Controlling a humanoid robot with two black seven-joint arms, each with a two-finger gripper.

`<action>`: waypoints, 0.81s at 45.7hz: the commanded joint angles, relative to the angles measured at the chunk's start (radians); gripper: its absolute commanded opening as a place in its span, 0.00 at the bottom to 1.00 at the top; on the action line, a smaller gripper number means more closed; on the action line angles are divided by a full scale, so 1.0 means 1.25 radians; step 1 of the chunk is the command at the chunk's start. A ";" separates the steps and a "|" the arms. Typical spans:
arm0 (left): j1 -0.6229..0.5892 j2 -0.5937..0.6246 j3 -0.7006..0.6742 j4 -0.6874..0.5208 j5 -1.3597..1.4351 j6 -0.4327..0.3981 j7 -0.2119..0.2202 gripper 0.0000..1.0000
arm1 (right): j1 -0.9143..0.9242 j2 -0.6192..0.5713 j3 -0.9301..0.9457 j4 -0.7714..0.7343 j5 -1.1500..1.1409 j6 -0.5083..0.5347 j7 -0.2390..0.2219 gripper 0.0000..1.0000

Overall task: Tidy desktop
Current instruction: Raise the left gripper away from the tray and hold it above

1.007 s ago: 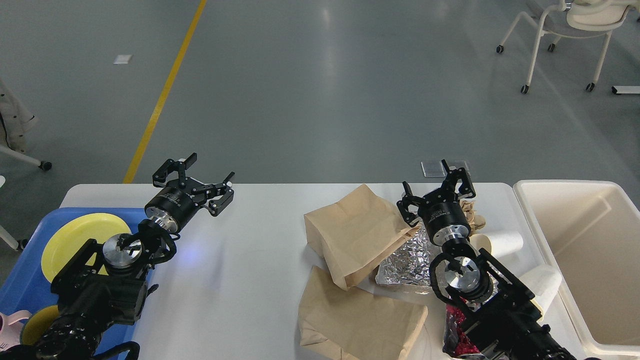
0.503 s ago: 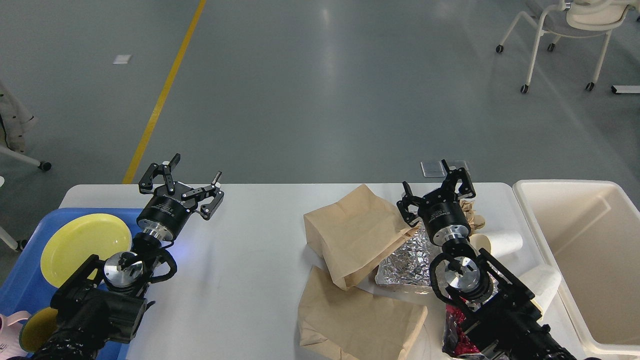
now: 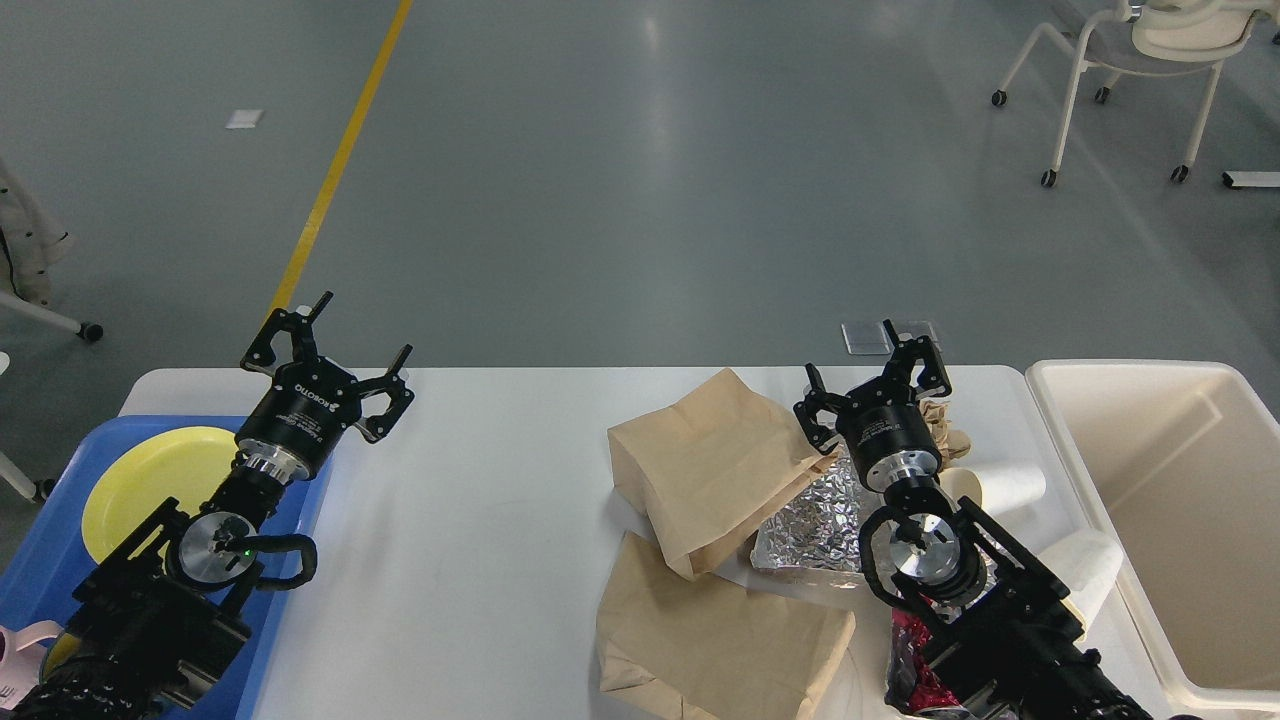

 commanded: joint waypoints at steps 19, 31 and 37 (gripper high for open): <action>0.001 -0.012 -0.008 0.000 -0.093 -0.001 -0.043 0.97 | 0.000 0.000 0.000 0.000 0.000 0.000 0.000 1.00; 0.001 -0.011 -0.007 0.000 -0.094 -0.001 -0.043 0.97 | 0.000 0.000 0.000 0.000 0.000 0.000 0.000 1.00; 0.001 -0.011 -0.007 0.000 -0.094 -0.001 -0.043 0.97 | 0.000 0.000 0.000 0.000 0.000 0.000 0.000 1.00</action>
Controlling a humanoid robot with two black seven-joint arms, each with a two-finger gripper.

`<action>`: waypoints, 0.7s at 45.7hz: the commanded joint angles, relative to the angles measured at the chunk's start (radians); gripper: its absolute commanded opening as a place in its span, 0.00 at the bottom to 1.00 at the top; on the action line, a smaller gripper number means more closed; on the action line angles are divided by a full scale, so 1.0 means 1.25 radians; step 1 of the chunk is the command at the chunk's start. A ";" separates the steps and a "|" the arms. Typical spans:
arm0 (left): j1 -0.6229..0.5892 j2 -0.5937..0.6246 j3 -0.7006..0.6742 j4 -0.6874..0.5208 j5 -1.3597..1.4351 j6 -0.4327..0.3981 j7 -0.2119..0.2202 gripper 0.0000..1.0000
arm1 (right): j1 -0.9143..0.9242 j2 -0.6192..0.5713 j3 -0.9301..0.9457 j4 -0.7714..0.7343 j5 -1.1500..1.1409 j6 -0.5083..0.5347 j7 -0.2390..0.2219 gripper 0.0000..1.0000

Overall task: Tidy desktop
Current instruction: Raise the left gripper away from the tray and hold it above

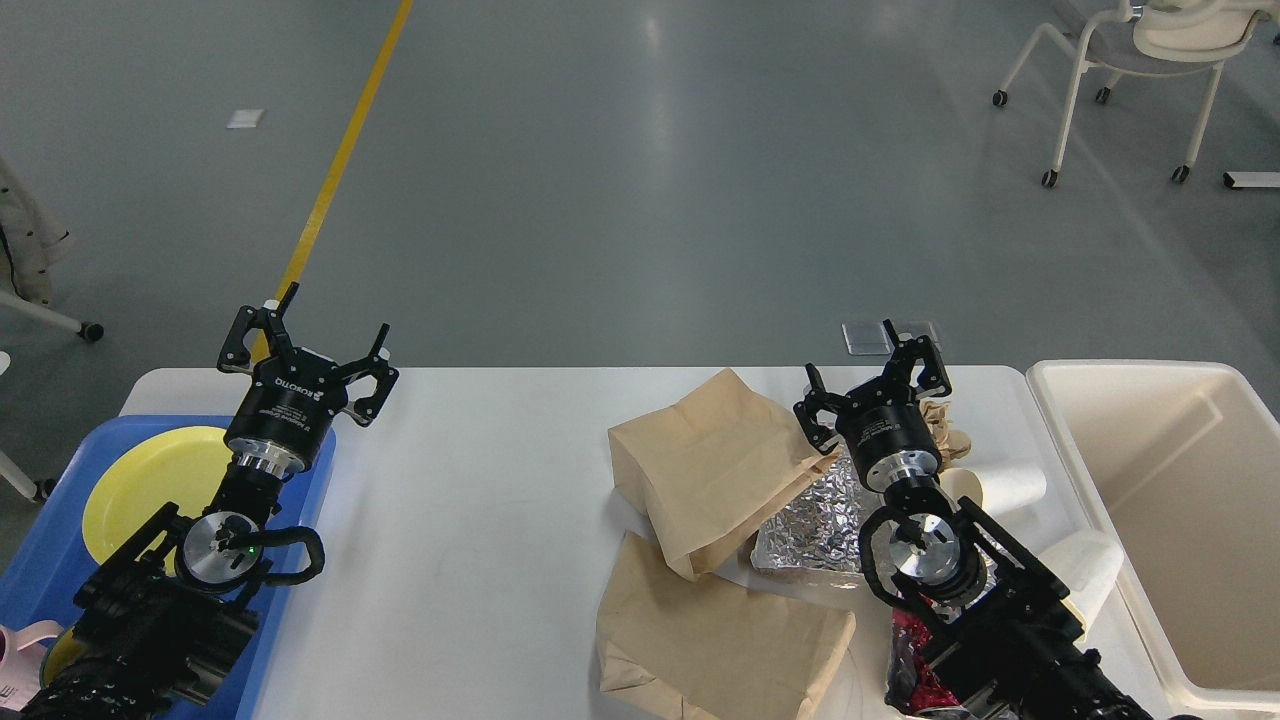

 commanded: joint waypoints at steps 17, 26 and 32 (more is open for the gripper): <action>0.000 -0.001 0.000 0.000 0.000 0.000 0.000 0.97 | 0.000 0.000 0.000 0.000 0.000 0.000 0.000 1.00; 0.000 0.000 0.006 0.001 0.002 0.003 0.001 0.97 | 0.000 0.000 0.000 0.000 0.000 0.000 0.000 1.00; -0.001 -0.017 0.004 0.005 0.002 0.016 -0.040 0.97 | 0.000 0.000 0.000 0.000 0.000 0.000 0.000 1.00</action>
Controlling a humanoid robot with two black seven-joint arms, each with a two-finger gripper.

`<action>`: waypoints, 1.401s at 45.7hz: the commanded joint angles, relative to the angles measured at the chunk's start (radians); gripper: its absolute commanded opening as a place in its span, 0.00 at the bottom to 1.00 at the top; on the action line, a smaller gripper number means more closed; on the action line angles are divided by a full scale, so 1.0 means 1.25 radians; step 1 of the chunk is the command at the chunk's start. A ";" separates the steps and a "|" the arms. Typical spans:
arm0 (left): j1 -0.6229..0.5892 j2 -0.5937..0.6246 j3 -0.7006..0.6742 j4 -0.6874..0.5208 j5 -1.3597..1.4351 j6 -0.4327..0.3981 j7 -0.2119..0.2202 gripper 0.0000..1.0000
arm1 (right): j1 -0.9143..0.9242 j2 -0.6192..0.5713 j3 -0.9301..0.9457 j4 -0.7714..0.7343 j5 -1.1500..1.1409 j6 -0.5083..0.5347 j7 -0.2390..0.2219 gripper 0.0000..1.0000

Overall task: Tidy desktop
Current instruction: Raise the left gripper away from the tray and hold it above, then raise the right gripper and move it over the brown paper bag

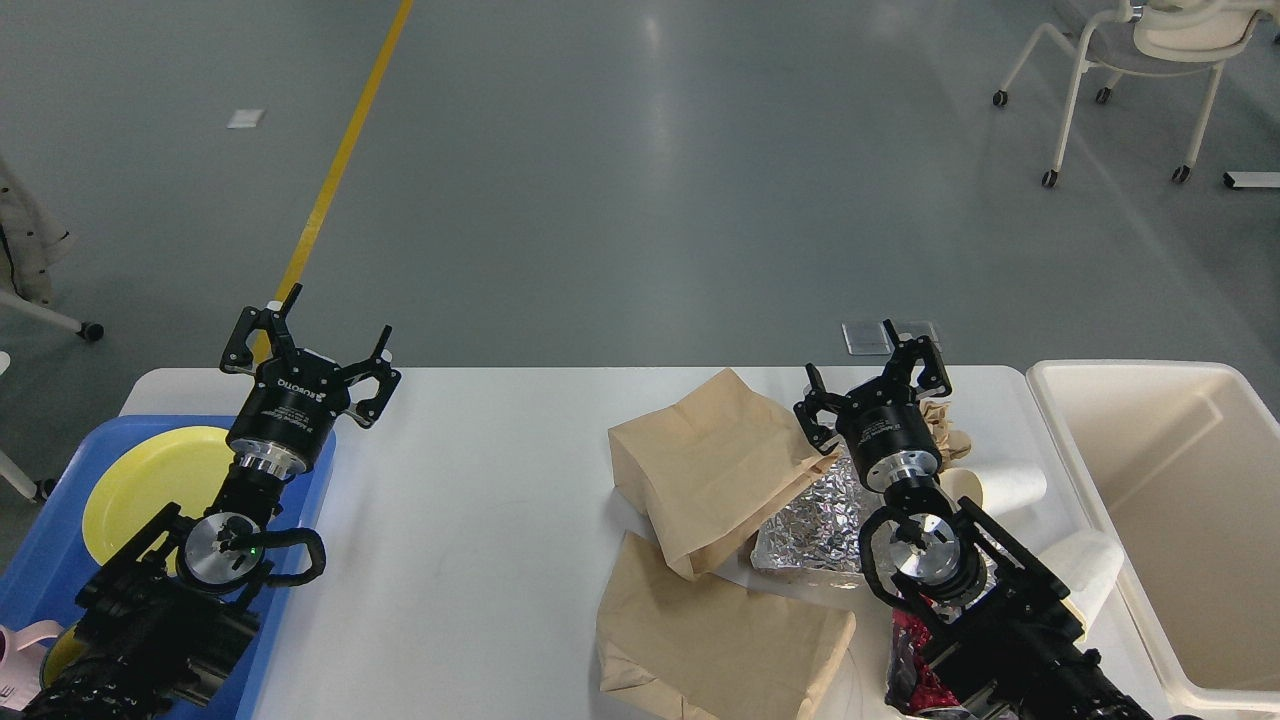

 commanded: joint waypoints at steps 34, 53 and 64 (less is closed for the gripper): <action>-0.009 -0.018 0.000 0.028 -0.002 0.012 -0.094 0.97 | 0.006 0.006 -0.012 0.000 0.000 -0.006 -0.006 1.00; -0.009 -0.018 0.000 0.028 -0.002 0.012 -0.094 0.97 | 0.088 -0.007 0.004 0.012 0.006 -0.015 -0.009 1.00; -0.009 -0.018 0.000 0.028 -0.002 0.012 -0.094 0.97 | 0.199 -0.032 0.006 0.001 0.006 -0.015 -0.009 1.00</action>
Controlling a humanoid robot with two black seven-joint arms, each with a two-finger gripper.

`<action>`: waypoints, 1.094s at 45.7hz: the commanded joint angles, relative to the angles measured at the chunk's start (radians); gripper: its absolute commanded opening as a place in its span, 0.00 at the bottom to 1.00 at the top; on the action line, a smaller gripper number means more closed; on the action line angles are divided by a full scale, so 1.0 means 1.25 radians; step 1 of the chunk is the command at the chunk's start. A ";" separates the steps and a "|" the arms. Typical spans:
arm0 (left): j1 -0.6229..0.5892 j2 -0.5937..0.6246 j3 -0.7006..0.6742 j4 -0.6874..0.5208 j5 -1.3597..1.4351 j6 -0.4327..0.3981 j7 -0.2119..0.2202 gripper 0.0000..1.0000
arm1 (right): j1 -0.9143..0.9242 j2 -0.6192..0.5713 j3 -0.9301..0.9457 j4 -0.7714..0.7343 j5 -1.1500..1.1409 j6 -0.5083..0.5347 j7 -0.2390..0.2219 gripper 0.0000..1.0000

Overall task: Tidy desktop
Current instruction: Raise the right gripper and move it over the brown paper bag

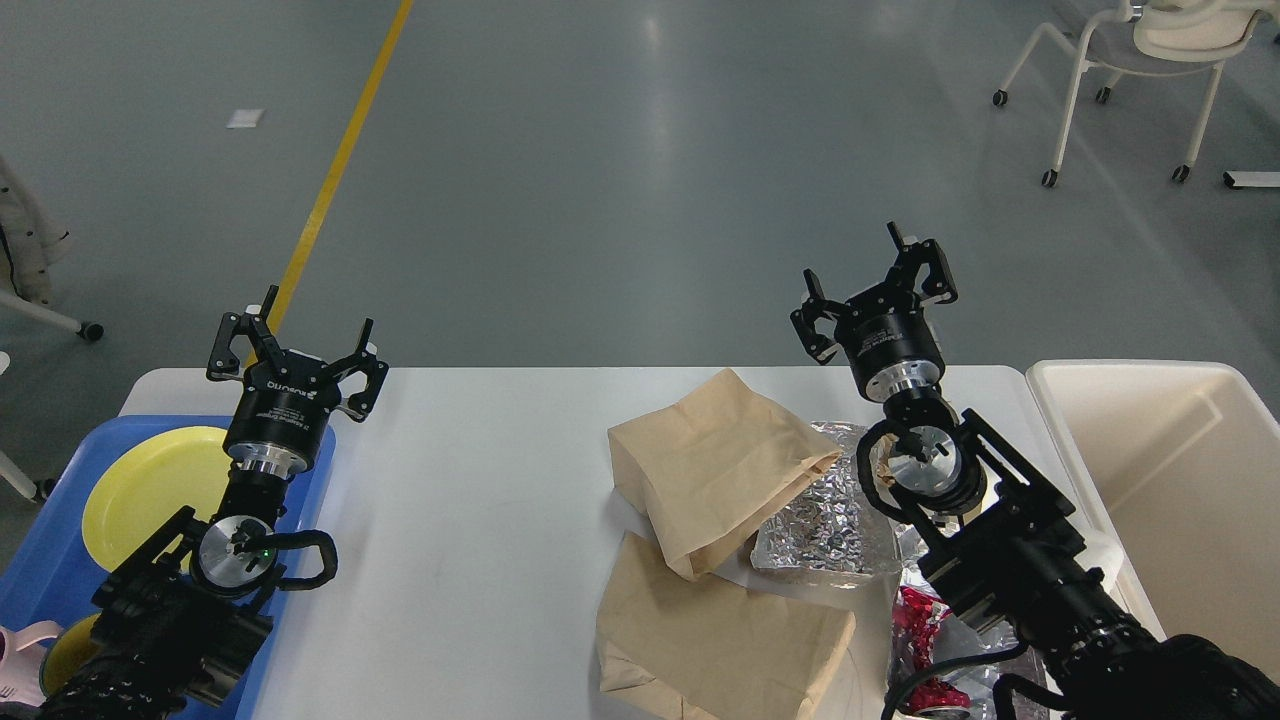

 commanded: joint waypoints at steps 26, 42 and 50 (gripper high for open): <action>0.000 0.000 0.000 0.001 -0.001 0.000 0.000 0.97 | 0.164 -0.319 -0.080 -0.042 -0.001 0.000 0.000 1.00; 0.001 0.000 0.000 0.000 0.000 0.000 0.000 0.97 | 0.452 -0.454 -0.796 -0.087 0.000 0.007 0.000 1.00; 0.001 0.000 0.000 0.000 -0.001 0.000 0.000 0.97 | 0.632 -0.481 -1.173 -0.069 0.000 0.011 0.000 1.00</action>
